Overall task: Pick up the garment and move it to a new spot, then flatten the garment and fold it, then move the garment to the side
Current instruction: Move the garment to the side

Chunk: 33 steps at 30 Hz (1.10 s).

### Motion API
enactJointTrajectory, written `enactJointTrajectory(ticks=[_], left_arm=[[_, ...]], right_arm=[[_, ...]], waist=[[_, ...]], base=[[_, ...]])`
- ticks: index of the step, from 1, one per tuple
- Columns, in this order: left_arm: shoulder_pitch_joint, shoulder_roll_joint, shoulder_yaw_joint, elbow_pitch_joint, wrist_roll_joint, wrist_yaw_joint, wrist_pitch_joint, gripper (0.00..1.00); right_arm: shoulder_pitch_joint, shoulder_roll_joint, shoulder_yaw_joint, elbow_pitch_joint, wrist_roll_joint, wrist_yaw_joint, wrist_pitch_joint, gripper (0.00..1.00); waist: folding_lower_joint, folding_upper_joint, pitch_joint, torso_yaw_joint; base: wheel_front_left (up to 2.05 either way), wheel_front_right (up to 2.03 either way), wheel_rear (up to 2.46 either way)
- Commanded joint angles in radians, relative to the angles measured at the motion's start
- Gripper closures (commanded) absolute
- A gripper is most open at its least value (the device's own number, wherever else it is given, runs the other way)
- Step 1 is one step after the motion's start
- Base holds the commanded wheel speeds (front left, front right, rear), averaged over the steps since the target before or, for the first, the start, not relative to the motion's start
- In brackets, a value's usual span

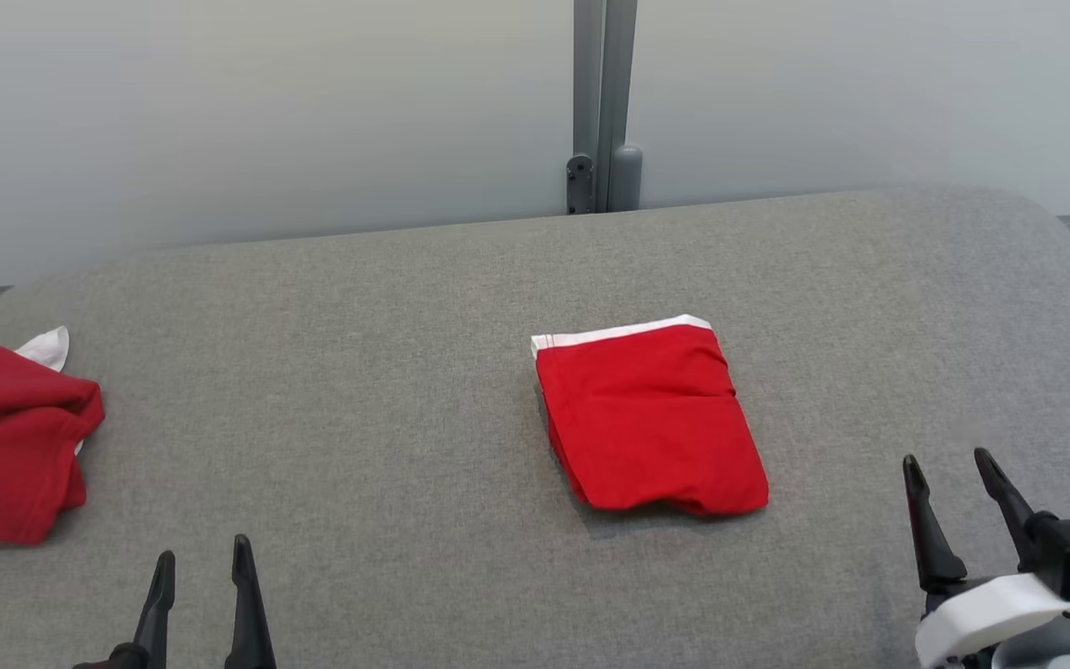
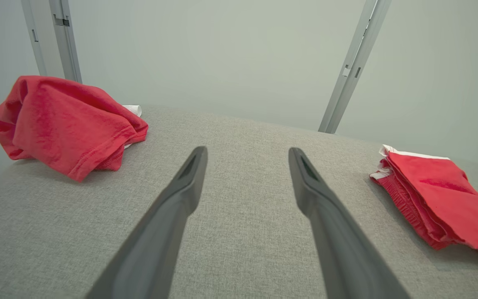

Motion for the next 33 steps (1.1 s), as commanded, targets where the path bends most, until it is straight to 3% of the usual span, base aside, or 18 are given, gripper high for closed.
enactJointTrajectory(ticks=[1,9,14,20,24,33], left_arm=[[0.012,0.002,0.006,0.004,0.012,-0.008,-0.001,0.00],[0.002,0.002,0.006,0.010,0.017,-0.017,-0.001,0.00],[-0.019,0.002,-0.014,0.005,0.023,-0.025,-0.001,0.00],[-0.089,0.002,-0.055,-0.001,0.029,-0.036,-0.001,0.00],[-0.141,0.002,-0.070,0.011,0.024,-0.040,-0.001,0.00],[-0.201,0.002,-0.100,0.020,0.004,-0.028,-0.001,0.00]], right_arm=[[0.015,0.008,-0.014,0.013,-0.003,0.000,-0.003,0.00],[0.004,0.030,-0.038,0.040,-0.002,0.000,-0.003,0.00],[-0.062,0.008,0.019,0.078,0.081,0.000,0.009,0.00],[-0.275,-0.057,0.151,0.128,0.318,-0.001,0.290,0.00],[-0.402,-0.101,0.228,0.190,0.402,0.000,0.472,0.00],[-0.522,-0.098,0.315,0.343,0.471,0.000,0.650,0.00]], waist=[[0.0000,0.0000,-0.008,0.002],[0.0000,0.0000,-0.004,0.026],[0.0000,0.0000,0.028,0.049],[0.0000,0.0000,0.155,0.080],[0.0000,0.0000,0.216,0.114],[0.0000,0.0000,0.271,0.159]], base=[[0.00,0.00,0.00],[0.00,0.00,0.00],[0.00,0.00,0.00],[0.00,0.00,0.00],[0.00,0.00,0.00],[0.00,0.00,0.00]])
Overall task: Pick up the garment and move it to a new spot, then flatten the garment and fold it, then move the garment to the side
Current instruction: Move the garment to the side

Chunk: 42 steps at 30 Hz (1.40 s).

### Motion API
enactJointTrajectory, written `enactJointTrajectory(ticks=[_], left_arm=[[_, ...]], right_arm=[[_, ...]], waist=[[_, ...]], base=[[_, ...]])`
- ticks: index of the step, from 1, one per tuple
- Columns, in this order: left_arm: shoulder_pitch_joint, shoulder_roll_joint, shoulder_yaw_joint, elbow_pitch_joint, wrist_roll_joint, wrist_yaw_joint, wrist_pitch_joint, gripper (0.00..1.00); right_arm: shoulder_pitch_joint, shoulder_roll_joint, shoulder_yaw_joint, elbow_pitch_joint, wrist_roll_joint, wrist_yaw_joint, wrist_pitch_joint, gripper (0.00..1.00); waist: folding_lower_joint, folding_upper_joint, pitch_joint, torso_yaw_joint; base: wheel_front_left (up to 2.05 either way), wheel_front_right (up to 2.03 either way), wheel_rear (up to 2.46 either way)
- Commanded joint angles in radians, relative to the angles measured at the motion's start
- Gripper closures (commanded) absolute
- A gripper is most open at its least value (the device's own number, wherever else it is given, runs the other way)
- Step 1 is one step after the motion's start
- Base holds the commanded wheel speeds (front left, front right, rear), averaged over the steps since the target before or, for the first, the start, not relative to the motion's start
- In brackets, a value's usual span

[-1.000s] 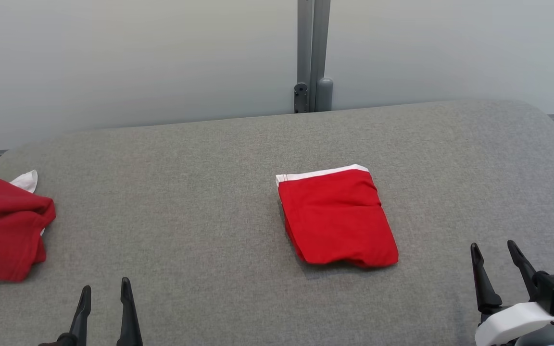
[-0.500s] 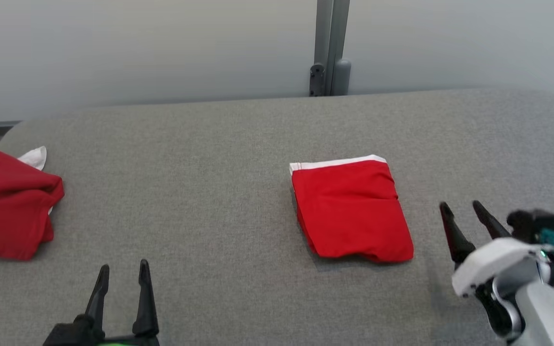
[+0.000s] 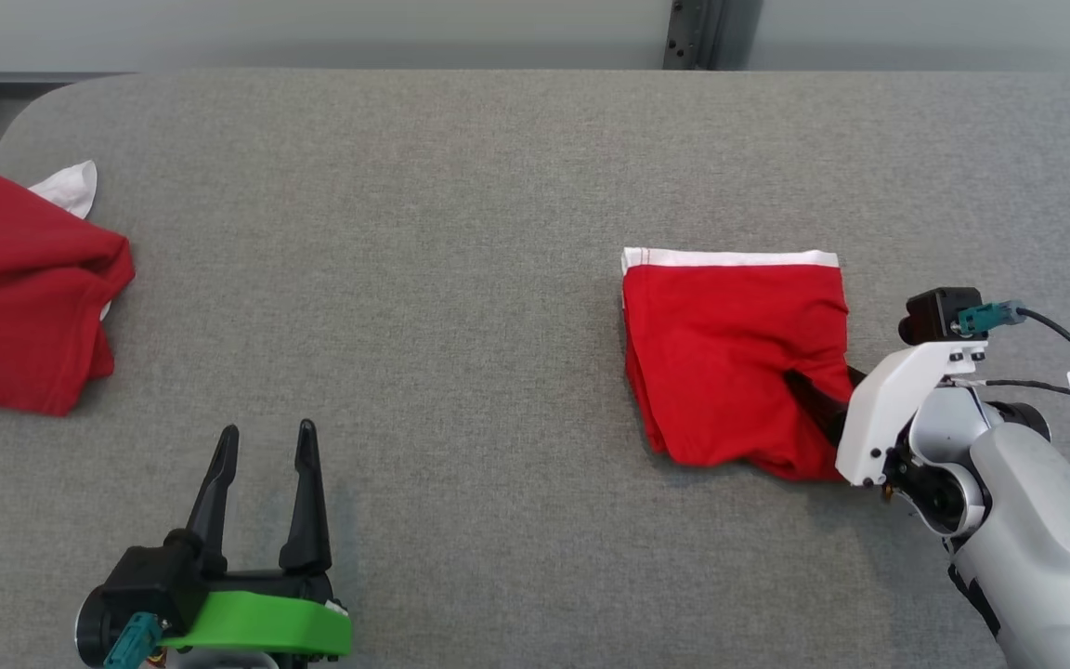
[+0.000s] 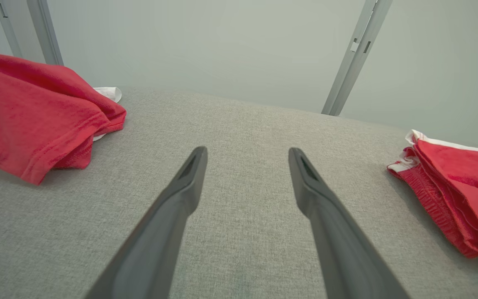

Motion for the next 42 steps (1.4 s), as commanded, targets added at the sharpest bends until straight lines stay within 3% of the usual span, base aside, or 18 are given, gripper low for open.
enactJointTrajectory(ticks=[1,2,3,6,13,19,22,27,34,35,36,37,38,42], left_arm=[[-0.015,0.002,0.002,0.000,-0.007,0.007,-0.001,0.00],[-0.017,0.002,0.003,-0.002,-0.005,0.009,-0.001,0.00],[-0.020,0.002,0.006,-0.005,-0.004,0.011,-0.001,0.00],[-0.028,0.002,0.010,-0.015,0.007,0.011,-0.001,0.00],[-0.078,0.002,0.027,-0.057,0.043,-0.007,-0.001,0.00],[-0.143,0.029,0.025,-0.088,0.096,-0.032,0.000,0.00],[-0.176,0.049,0.009,-0.093,0.117,-0.040,0.000,0.00],[-0.216,0.073,-0.018,-0.101,0.134,-0.046,-0.001,0.00],[-0.198,0.077,-0.019,-0.107,0.125,-0.039,-0.001,0.00],[-0.194,0.074,-0.018,-0.107,0.122,-0.035,0.000,0.00],[-0.191,0.070,-0.016,-0.110,0.119,-0.033,0.000,0.00],[-0.188,0.068,-0.014,-0.111,0.119,-0.031,0.000,0.00],[-0.185,0.066,-0.013,-0.113,0.118,-0.028,0.000,0.00],[-0.173,0.056,-0.005,-0.116,0.113,-0.023,0.000,0.00]], right_arm=[[-0.012,0.003,0.019,0.009,0.007,0.000,0.010,0.00],[-0.016,0.006,0.027,0.008,0.022,0.000,0.009,0.06],[-0.021,0.011,0.028,0.009,0.041,0.000,0.003,1.00],[-0.048,-0.001,0.028,-0.008,0.087,0.000,-0.008,1.00],[-0.128,-0.134,-0.027,-0.037,0.144,0.000,0.015,1.00],[-0.196,-0.207,-0.106,0.007,0.110,0.000,-0.014,1.00],[-0.246,-0.234,-0.143,0.060,0.085,0.000,-0.019,1.00],[-0.323,-0.296,-0.205,0.153,0.018,0.000,-0.033,1.00],[-0.422,-0.351,-0.269,0.259,-0.115,0.000,-0.081,1.00],[-0.435,-0.354,-0.274,0.270,-0.140,0.000,-0.095,0.94],[-0.447,-0.361,-0.285,0.286,-0.166,0.000,-0.112,0.75],[-0.460,-0.365,-0.298,0.303,-0.190,0.000,-0.125,0.07],[-0.470,-0.370,-0.307,0.324,-0.223,0.000,-0.137,0.00],[-0.502,-0.381,-0.327,0.358,-0.350,0.000,-0.193,0.00]], waist=[[0.0000,0.0000,0.031,0.027],[0.0000,0.0000,0.035,0.024],[0.0000,0.0000,0.040,0.017],[0.0000,0.0000,0.061,-0.010],[0.0000,0.0000,0.189,-0.141],[0.0000,0.0000,0.318,-0.278],[0.0000,0.0000,0.359,-0.314],[0.0000,0.0000,0.400,-0.315],[0.0000,0.0000,0.410,-0.266],[0.0000,0.0000,0.410,-0.258],[0.0000,0.0000,0.409,-0.251],[0.0000,0.0000,0.409,-0.245],[0.0000,0.0000,0.409,-0.240],[0.0000,0.0000,0.397,-0.234]], base=[[0.00,0.00,0.00],[0.00,0.00,0.00],[0.00,0.00,0.00],[0.00,0.00,0.00],[0.00,0.00,0.00],[0.00,0.00,0.00],[0.00,0.00,0.00],[0.00,0.00,0.00],[0.00,0.00,0.00],[0.00,0.00,0.00],[0.00,0.00,0.00],[0.00,0.00,0.00],[0.00,0.00,0.00],[0.00,0.00,0.00]])
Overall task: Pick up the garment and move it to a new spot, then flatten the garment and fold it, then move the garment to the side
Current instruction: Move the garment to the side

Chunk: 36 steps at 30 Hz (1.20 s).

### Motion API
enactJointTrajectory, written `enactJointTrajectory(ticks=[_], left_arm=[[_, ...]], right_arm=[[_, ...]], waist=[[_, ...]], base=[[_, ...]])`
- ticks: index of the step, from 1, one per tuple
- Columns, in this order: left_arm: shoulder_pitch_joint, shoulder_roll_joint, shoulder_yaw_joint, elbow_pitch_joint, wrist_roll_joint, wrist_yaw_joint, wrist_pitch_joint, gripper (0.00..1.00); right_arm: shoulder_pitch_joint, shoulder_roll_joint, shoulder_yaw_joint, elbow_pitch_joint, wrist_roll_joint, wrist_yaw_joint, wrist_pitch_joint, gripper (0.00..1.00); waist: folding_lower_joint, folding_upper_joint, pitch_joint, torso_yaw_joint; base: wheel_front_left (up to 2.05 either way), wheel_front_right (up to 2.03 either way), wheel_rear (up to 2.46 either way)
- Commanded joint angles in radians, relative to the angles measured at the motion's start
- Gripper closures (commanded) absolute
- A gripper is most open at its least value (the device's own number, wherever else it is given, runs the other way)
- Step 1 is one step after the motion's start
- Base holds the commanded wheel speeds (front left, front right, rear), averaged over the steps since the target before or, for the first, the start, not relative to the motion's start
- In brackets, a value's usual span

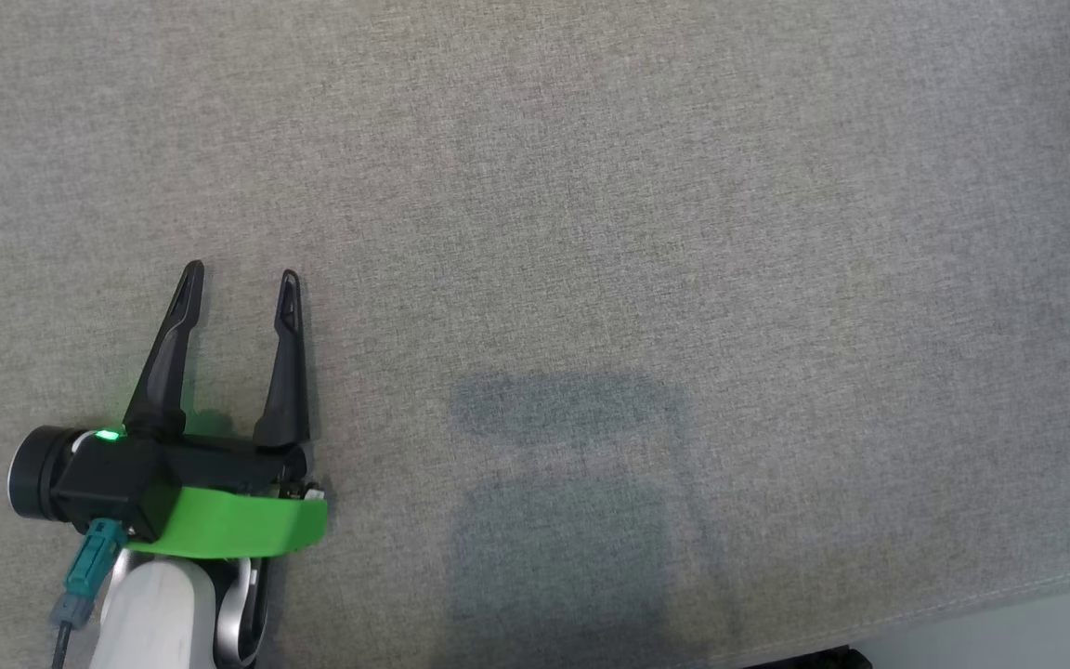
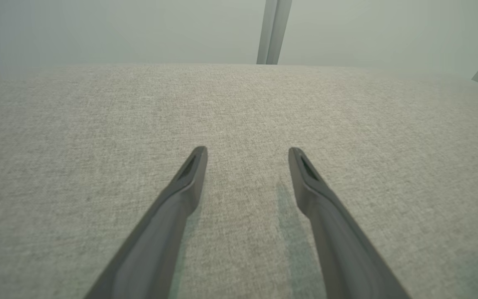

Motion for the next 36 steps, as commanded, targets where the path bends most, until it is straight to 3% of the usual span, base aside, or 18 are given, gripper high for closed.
enactJointTrajectory(ticks=[1,8,15,22,28,36], left_arm=[[0.018,-0.003,0.006,0.003,-0.002,0.004,0.000,0.00],[0.051,-0.030,0.024,0.022,-0.031,0.003,0.000,0.00],[0.148,-0.049,0.054,0.053,-0.057,0.007,0.000,0.00],[0.260,-0.054,0.099,0.091,-0.073,0.013,0.000,0.00],[0.296,-0.054,0.121,0.120,-0.080,0.008,0.000,0.00],[0.315,-0.055,0.139,0.141,-0.100,0.014,0.000,0.00]], right_arm=[[-0.015,-0.020,-0.021,0.005,-0.040,-0.001,-0.040,0.00],[0.032,0.034,-0.088,-0.071,-0.174,-0.001,-0.249,0.00],[0.265,0.167,-0.091,-0.287,-0.244,-0.001,-0.424,0.00],[0.580,0.346,-0.139,-0.512,-0.279,-0.001,-0.462,0.00],[0.787,0.492,-0.177,-0.623,-0.313,-0.001,-0.468,0.00],[0.935,0.588,-0.122,-0.685,-0.344,-0.001,-0.469,0.00]], waist=[[-0.0002,-0.0001,-0.016,0.003],[-0.0002,-0.0001,-0.160,0.013],[-0.0002,-0.0001,-0.383,0.048],[-0.0002,-0.0001,-0.551,0.101],[-0.0002,-0.0001,-0.605,0.140],[-0.0002,-0.0001,-0.635,0.133]], base=[[0.00,0.00,0.00],[0.00,0.00,0.00],[0.00,0.00,0.00],[0.00,0.00,0.00],[0.00,0.00,0.00],[0.00,0.00,0.00]])
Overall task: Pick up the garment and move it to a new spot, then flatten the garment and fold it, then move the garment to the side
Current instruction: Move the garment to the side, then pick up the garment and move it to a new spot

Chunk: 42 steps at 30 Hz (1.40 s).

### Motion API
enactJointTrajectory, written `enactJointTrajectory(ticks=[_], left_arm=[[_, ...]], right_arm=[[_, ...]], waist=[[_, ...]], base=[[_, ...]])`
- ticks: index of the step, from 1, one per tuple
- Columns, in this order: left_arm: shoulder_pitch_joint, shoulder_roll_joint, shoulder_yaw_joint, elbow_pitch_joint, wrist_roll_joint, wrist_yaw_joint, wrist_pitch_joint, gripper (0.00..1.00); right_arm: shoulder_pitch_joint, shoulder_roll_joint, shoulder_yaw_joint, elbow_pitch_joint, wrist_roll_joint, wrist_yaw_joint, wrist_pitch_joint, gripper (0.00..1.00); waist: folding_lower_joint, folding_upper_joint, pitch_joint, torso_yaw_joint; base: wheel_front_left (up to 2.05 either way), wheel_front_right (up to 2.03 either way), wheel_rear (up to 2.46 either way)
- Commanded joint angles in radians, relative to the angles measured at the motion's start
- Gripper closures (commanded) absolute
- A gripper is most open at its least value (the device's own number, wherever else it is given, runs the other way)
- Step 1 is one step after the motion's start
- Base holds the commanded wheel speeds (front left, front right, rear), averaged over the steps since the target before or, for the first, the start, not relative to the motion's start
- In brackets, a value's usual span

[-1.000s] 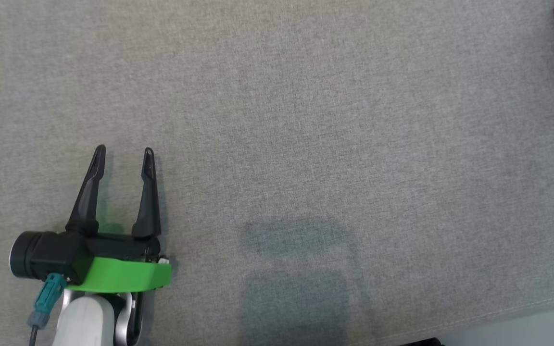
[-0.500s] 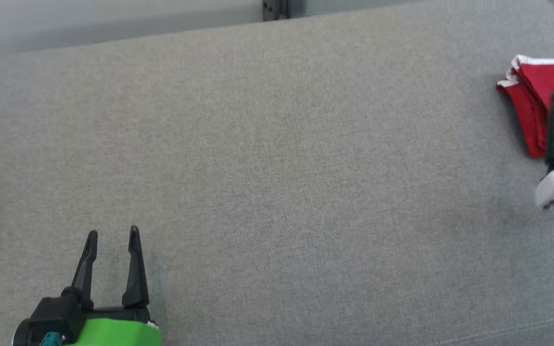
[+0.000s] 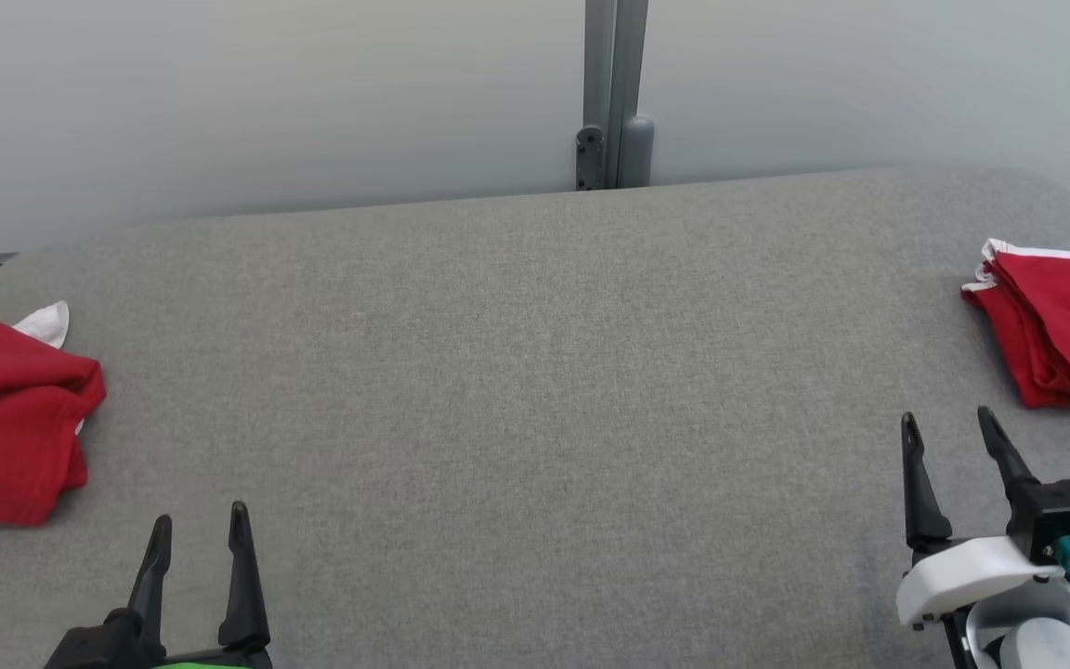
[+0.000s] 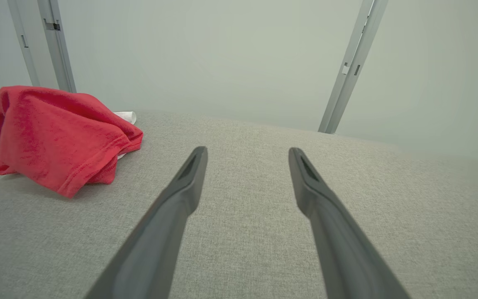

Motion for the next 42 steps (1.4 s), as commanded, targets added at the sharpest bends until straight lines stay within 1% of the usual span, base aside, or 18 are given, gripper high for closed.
enactJointTrajectory(ticks=[1,5,10,15,18,20,23,26,28,35,38,42], left_arm=[[0.019,0.001,0.011,0.002,-0.012,0.007,-0.001,0.00],[0.033,0.001,0.028,0.002,-0.022,0.014,-0.001,0.00],[0.023,0.001,0.017,0.011,-0.011,0.001,-0.001,0.00],[0.004,0.001,0.018,0.017,-0.006,-0.002,-0.001,0.00],[0.000,0.001,0.016,0.020,-0.005,-0.006,-0.001,0.00],[-0.002,0.001,0.014,0.023,0.000,-0.009,-0.001,0.00],[-0.010,0.001,0.010,0.023,0.002,-0.009,-0.001,0.00],[-0.013,0.002,0.004,0.029,0.008,-0.010,0.000,0.00],[-0.012,0.002,0.000,0.036,0.016,-0.013,-0.001,0.00],[0.022,0.002,0.033,0.041,0.042,-0.019,-0.001,0.00],[0.036,0.002,0.054,0.038,0.047,-0.020,-0.001,0.00],[0.046,0.002,0.066,0.030,0.047,-0.027,-0.001,0.00]], right_arm=[[0.027,0.002,0.006,-0.009,-0.002,-0.001,-0.004,0.00],[0.057,0.014,0.028,-0.014,0.011,-0.001,-0.005,0.00],[0.072,0.017,0.041,-0.008,0.049,-0.001,-0.005,0.00],[0.072,0.017,0.046,0.000,0.061,-0.001,-0.004,0.00],[0.068,0.017,0.045,0.000,0.068,-0.001,-0.005,0.00],[0.068,0.017,0.051,-0.003,0.072,-0.001,-0.005,0.00],[0.076,0.017,0.053,-0.007,0.080,-0.001,-0.005,0.00],[0.084,0.017,0.061,-0.006,0.094,-0.001,-0.005,0.00],[0.084,0.017,0.062,-0.007,0.102,-0.001,-0.005,0.00],[0.058,0.017,0.107,0.001,0.126,-0.001,-0.004,0.00],[0.051,0.017,0.132,0.009,0.136,-0.001,-0.004,0.00],[0.048,0.016,0.150,0.014,0.148,-0.001,-0.004,0.00]], waist=[[0.0001,0.0000,-0.034,0.011],[0.0001,0.0000,-0.040,0.000],[0.0001,0.0000,-0.040,-0.007],[0.0001,0.0000,-0.038,-0.013],[0.0001,0.0000,-0.035,-0.009],[0.0001,0.0000,-0.035,0.006],[0.0001,0.0000,-0.033,0.052],[0.0001,0.0000,-0.034,0.126],[0.0001,0.0000,-0.035,0.187],[0.0001,0.0000,-0.042,0.371],[0.0001,0.0000,-0.045,0.416],[0.0001,0.0000,-0.043,0.437]], base=[[0.00,0.00,0.00],[0.00,0.00,0.00],[0.00,0.00,0.00],[0.00,0.00,0.00],[0.00,0.00,0.00],[0.00,0.00,0.00],[0.00,0.00,0.00],[0.00,0.00,0.00],[0.00,0.00,0.00],[0.00,0.00,0.00],[0.00,0.00,0.00],[0.00,0.00,0.00]])
